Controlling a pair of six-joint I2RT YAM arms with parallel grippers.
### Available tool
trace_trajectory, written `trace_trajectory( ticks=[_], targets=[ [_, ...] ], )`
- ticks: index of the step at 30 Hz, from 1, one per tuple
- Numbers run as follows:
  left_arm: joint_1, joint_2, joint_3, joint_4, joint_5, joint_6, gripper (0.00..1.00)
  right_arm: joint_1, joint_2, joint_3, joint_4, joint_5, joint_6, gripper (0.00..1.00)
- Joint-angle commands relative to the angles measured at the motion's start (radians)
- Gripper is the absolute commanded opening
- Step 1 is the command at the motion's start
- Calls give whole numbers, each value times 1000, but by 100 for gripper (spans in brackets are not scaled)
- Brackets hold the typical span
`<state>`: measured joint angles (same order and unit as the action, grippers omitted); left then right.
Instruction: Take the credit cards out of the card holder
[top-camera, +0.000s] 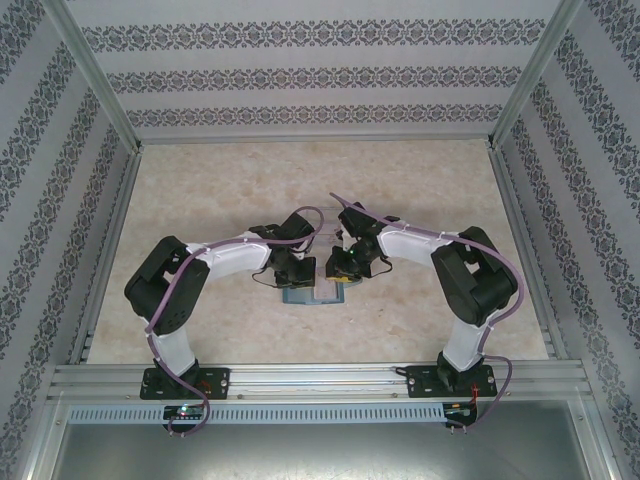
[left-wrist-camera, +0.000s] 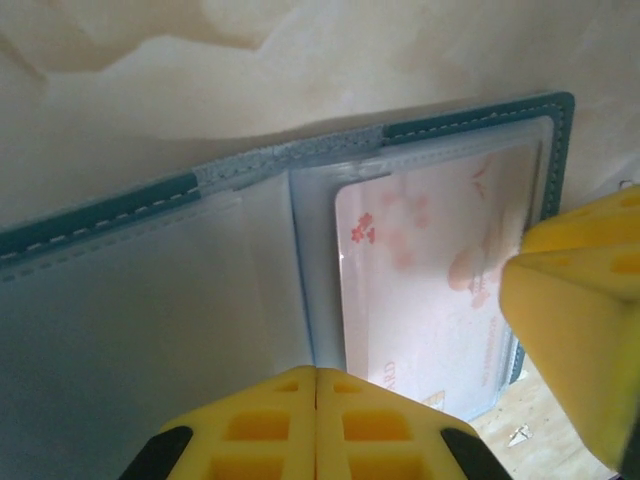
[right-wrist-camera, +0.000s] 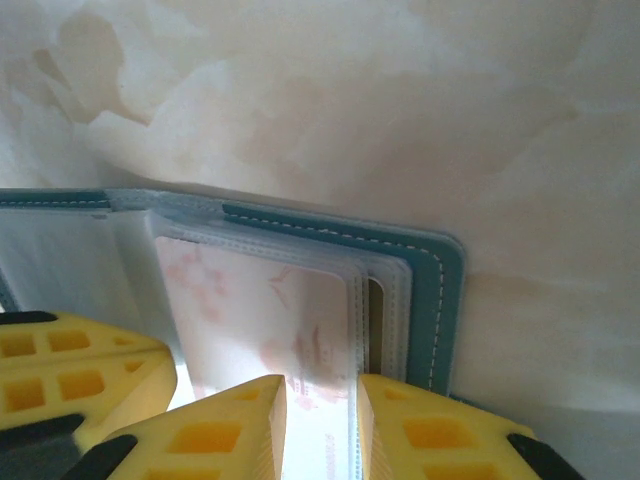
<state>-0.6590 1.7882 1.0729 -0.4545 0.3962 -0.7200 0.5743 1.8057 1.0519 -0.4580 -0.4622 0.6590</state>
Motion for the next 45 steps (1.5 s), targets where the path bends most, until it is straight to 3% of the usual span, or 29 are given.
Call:
trace_trajectory(
  ticks=[1,10,28,45],
  targets=[
    [12,-48,-11,23,4,-9,6,14,20,18,7,-10,13,25],
    [13,-55,5,44,5,-18,17,14,23,7,9,0,14,25],
    [19,22,36,109,60,-42,11,14,12,-6,10,2,13,26],
    [21,44,46,27,13,-18,10,11,7,-17,7,8,9,26]
  ],
)
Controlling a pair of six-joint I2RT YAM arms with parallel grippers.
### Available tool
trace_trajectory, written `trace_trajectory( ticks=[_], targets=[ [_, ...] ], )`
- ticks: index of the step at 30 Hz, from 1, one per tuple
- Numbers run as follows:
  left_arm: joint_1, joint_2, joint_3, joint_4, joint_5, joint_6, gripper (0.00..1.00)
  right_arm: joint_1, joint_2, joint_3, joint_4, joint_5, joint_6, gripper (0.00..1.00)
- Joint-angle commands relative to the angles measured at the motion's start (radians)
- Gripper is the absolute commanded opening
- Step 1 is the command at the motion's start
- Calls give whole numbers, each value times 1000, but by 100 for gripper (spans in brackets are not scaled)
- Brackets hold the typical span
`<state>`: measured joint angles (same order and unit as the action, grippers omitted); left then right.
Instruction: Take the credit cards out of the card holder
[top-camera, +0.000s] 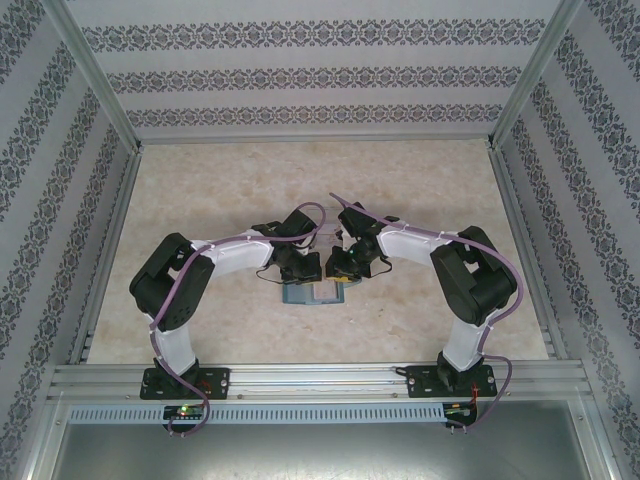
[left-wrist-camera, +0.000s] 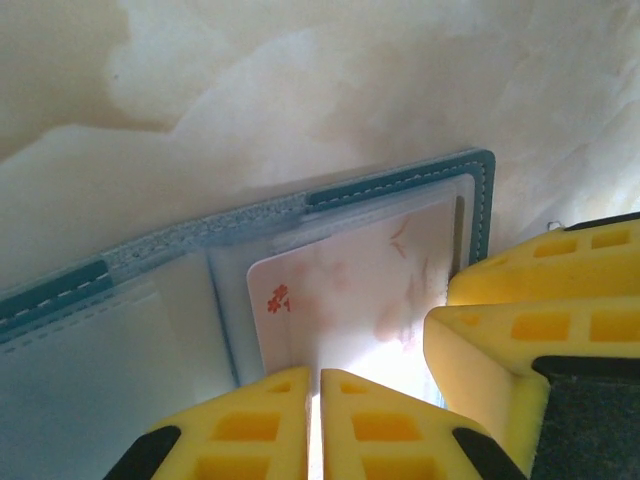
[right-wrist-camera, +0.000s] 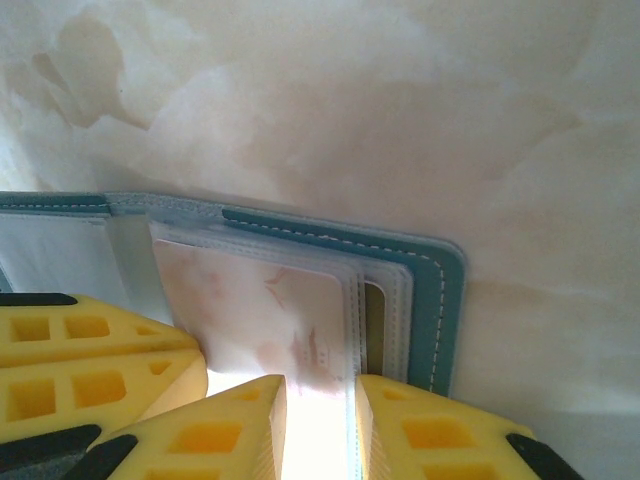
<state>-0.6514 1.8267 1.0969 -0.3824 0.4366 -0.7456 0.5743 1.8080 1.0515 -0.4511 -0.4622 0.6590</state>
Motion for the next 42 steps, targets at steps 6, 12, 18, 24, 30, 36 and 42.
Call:
trace_trajectory(
  ticks=[6,12,18,24,30,36,42],
  targets=[
    [12,-6,23,-68,-48,15,10,9,4,-14,-12,20,2,25],
    [13,-9,22,-84,-55,22,8,7,-1,-12,-19,25,0,25],
    [12,-20,33,-112,-74,33,8,4,-6,-13,-24,32,-2,25],
    [12,-27,38,-118,-77,37,8,2,-27,-9,-42,49,-3,26],
    [12,-13,37,-93,-52,29,8,6,-61,-8,-14,29,15,25],
    [12,-5,43,-81,-35,28,8,13,-40,-6,38,-34,36,25],
    [12,-1,45,-82,-35,28,8,15,-10,-2,48,-42,36,25]
  ],
)
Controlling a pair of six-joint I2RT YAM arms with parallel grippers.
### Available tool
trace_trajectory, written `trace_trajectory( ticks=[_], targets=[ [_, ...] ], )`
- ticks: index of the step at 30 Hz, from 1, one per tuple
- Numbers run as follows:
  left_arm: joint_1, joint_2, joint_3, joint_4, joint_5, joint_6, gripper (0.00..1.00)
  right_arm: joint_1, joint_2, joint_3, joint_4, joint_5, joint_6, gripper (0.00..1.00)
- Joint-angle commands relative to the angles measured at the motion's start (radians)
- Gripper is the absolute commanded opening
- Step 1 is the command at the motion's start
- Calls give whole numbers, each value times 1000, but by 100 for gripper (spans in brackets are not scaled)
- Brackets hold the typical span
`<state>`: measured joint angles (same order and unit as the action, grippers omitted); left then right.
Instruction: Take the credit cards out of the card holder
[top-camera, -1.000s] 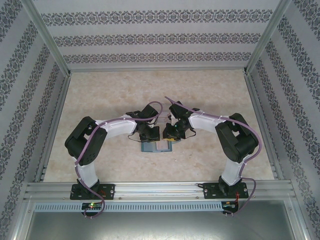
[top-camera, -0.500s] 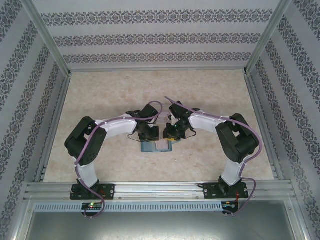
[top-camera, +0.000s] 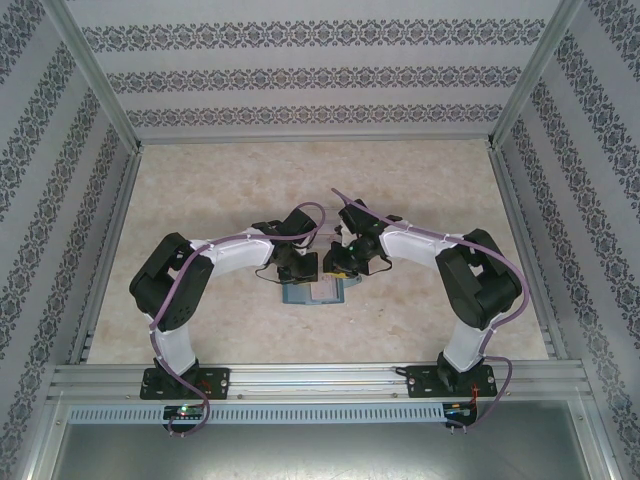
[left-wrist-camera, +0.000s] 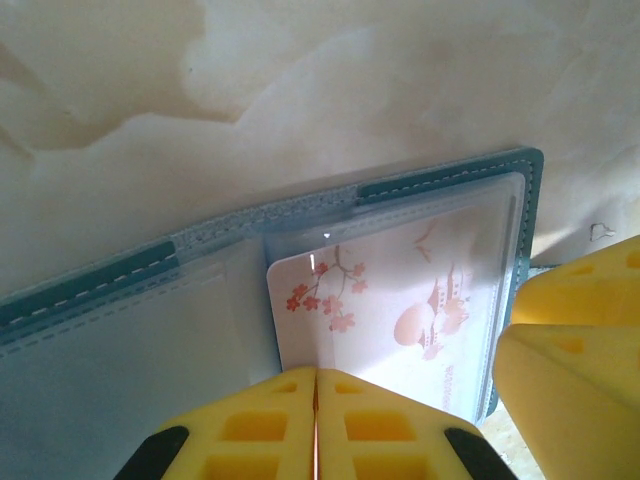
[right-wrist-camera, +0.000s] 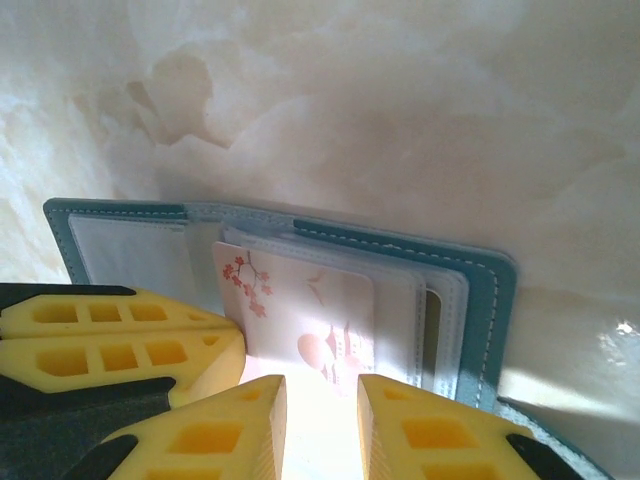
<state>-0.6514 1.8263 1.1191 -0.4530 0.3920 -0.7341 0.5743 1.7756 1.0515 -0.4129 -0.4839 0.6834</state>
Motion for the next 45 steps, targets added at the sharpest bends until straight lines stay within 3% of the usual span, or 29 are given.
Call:
trace_trajectory(
  ticks=[1,22,34,45],
  targets=[
    [12,1,25,-12,10,16,8,15,29,-4,10,-21,12,25],
    [14,-38,39,-93,-54,47,8,11,67,13,-92,89,-34,26],
    [31,-46,-28,108,115,-39,18,12,64,13,-90,85,-37,26],
    [32,17,-18,29,69,-5,22,10,61,14,-95,89,-39,30]
  ],
)
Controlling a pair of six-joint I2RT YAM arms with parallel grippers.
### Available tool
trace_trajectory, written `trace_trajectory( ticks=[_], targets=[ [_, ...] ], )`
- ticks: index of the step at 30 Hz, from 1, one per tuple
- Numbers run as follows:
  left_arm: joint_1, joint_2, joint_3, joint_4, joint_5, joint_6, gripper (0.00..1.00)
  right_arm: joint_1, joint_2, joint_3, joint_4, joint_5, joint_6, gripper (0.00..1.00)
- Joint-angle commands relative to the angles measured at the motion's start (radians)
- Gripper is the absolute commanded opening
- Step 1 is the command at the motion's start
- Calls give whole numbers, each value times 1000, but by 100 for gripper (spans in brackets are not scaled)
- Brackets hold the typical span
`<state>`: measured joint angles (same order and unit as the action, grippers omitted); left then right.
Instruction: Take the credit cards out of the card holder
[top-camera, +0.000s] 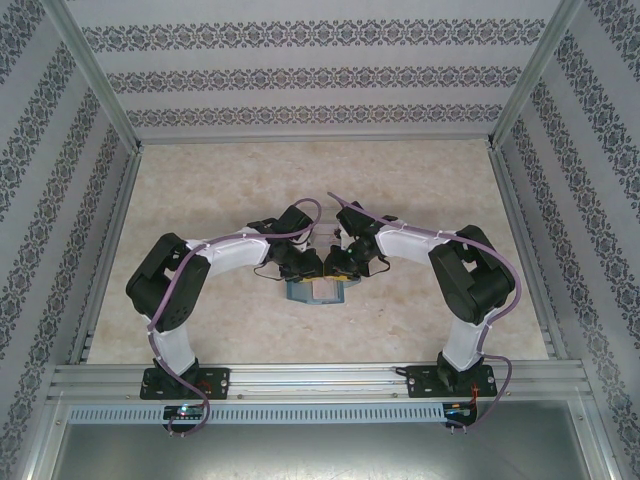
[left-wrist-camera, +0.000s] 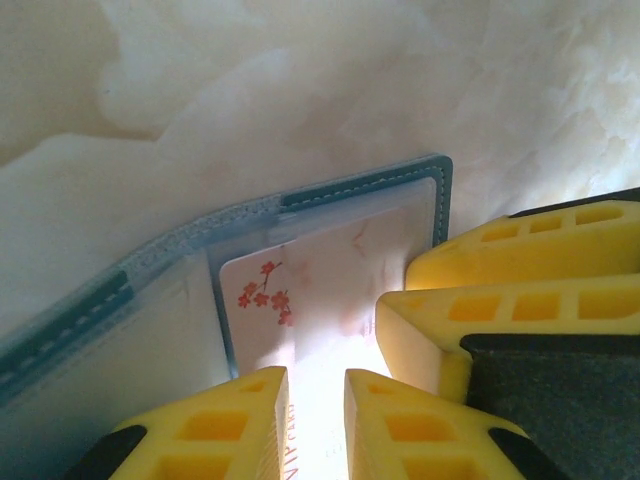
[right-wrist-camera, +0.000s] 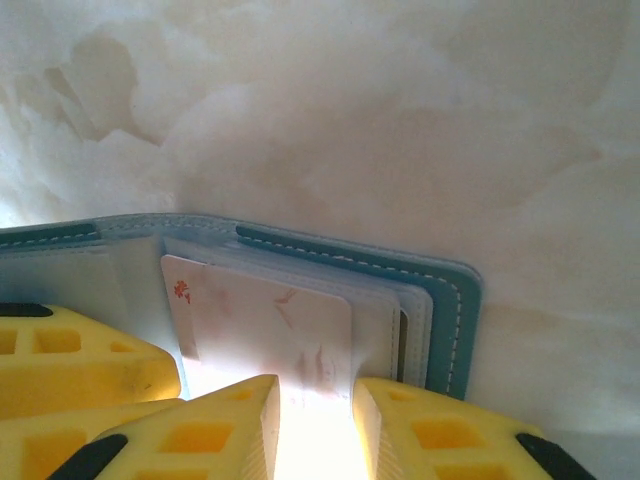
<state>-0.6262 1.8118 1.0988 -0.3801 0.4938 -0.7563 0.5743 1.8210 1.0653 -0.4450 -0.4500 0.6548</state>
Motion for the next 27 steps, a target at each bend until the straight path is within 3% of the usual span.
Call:
trace_trajectory(
  ticks=[1,12,27],
  targets=[
    [7,31,4,-54,-40,22,23,10,15,1,-64,57,-10,30],
    [8,3,8,-125,-105,56,24,10,-6,-3,-70,59,-8,32],
    [9,-42,-38,77,54,-44,22,10,-85,-26,-26,14,30,31]
  ],
)
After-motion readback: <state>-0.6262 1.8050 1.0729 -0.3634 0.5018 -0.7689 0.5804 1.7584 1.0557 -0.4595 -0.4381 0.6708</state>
